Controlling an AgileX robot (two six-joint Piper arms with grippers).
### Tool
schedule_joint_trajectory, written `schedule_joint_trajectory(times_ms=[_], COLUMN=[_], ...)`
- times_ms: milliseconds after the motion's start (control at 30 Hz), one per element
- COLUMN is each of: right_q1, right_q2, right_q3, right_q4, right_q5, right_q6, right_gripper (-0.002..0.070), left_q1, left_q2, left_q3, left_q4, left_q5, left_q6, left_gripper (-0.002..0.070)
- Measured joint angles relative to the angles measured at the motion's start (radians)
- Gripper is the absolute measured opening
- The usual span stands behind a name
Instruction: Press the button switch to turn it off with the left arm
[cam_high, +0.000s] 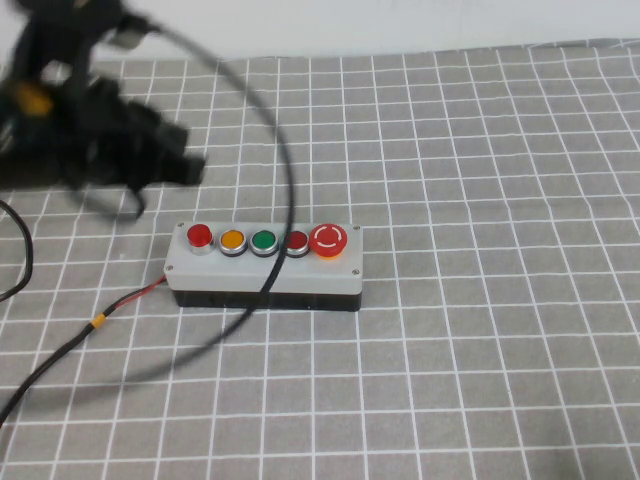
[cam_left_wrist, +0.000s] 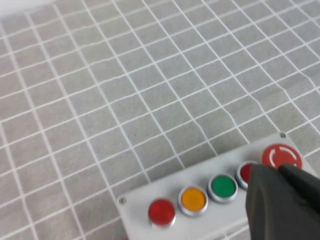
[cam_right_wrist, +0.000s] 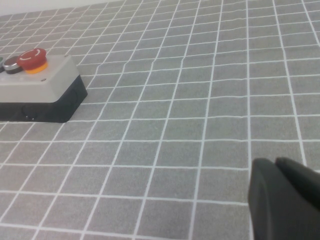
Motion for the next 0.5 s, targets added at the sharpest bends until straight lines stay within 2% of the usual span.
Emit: schedule_joint_trajectory(times_ms=[233, 500], right_q1=[0.000, 0.000], right_q2=[0.000, 0.000], right_q3=[0.000, 0.000], right_q4=[0.000, 0.000], right_q5=[0.000, 0.000], right_q6=[0.000, 0.000], right_gripper=[-0.0017, -0.0017], left_q1=[0.000, 0.000], left_q2=[-0.297, -0.668], left_q3=[0.327, 0.695], left_q4=[-0.004, -0.016], left_q5=[-0.178, -0.365], left_q6=[-0.021, -0.142], left_gripper=[-0.0003, -0.0003])
